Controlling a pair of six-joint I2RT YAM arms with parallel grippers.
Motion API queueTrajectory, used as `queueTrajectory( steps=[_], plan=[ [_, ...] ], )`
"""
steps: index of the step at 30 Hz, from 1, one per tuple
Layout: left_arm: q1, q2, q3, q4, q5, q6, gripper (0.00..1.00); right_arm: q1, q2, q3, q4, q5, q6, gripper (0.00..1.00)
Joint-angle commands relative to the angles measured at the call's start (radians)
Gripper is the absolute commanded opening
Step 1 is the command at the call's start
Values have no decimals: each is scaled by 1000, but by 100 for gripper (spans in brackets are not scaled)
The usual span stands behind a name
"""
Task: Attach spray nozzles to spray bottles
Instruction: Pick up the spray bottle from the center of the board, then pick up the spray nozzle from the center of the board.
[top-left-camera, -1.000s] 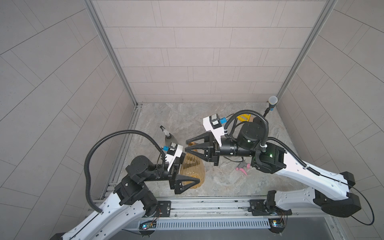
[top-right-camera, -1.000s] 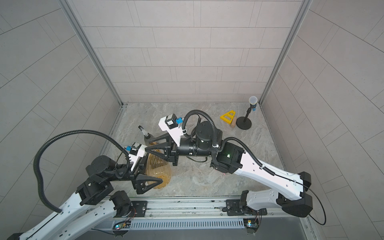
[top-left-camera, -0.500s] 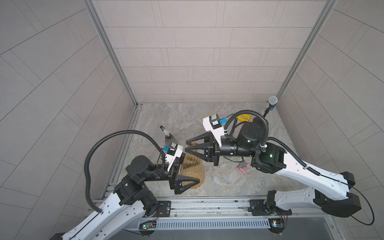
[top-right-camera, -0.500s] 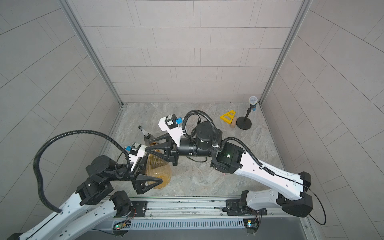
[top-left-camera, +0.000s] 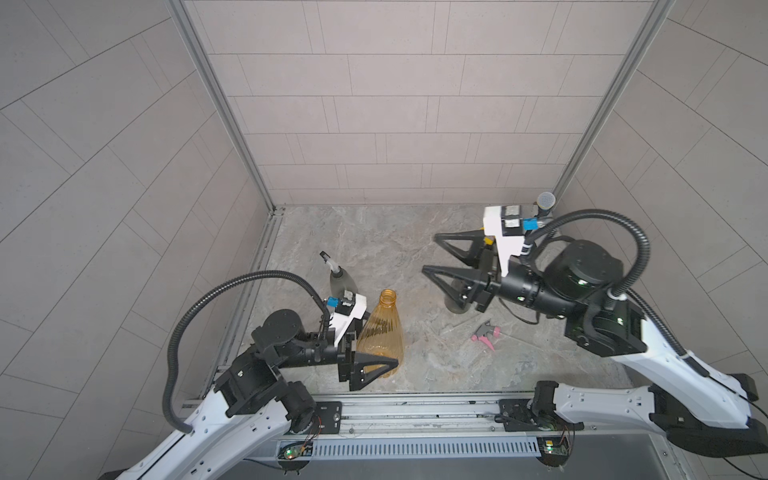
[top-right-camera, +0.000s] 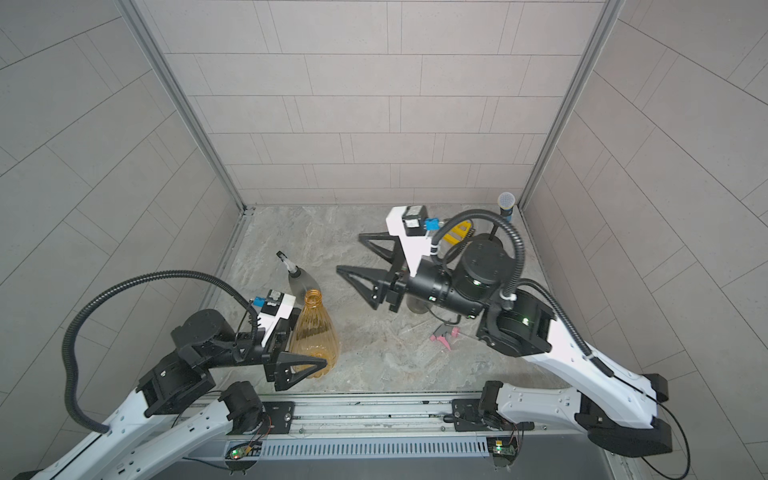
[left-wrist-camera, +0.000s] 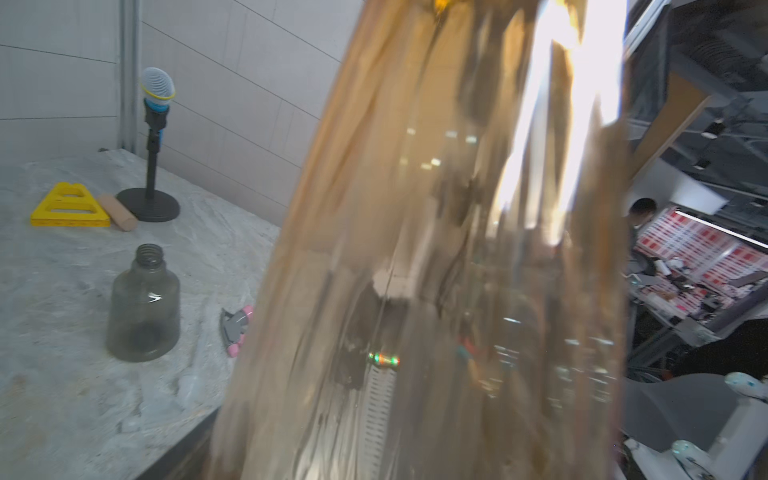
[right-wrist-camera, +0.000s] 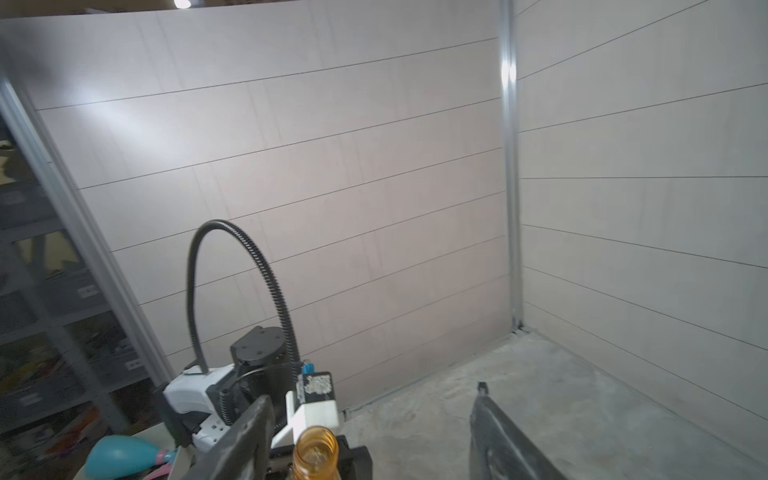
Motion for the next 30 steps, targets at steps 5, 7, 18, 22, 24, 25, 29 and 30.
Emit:
queueTrajectory(
  steps=[5, 7, 18, 22, 24, 25, 29, 30],
  plan=[
    [-1, 3, 60, -161, -195, 122, 0, -144, -130, -231, -450, 259, 124, 73],
    [0, -1, 62, -169, -227, 130, 0, -197, -152, -344, -483, 239, 191, 72],
    [-1, -41, 84, -249, -280, 162, 0, -326, 55, -712, -464, 213, 292, 63],
    [-1, -75, 66, -249, -277, 161, 0, -352, 78, -754, -442, 226, 331, 62],
    [1, -84, 58, -244, -272, 160, 0, -359, 110, -740, -471, 289, 294, 62],
    [0, -86, 56, -242, -270, 158, 0, -365, 128, -736, -481, 298, 284, 62],
    [0, -88, 53, -226, -249, 159, 0, -445, 162, -754, -470, 280, 261, 63],
    [0, -91, 49, -221, -246, 158, 0, -461, 155, -761, -452, 274, 259, 64]
  ],
)
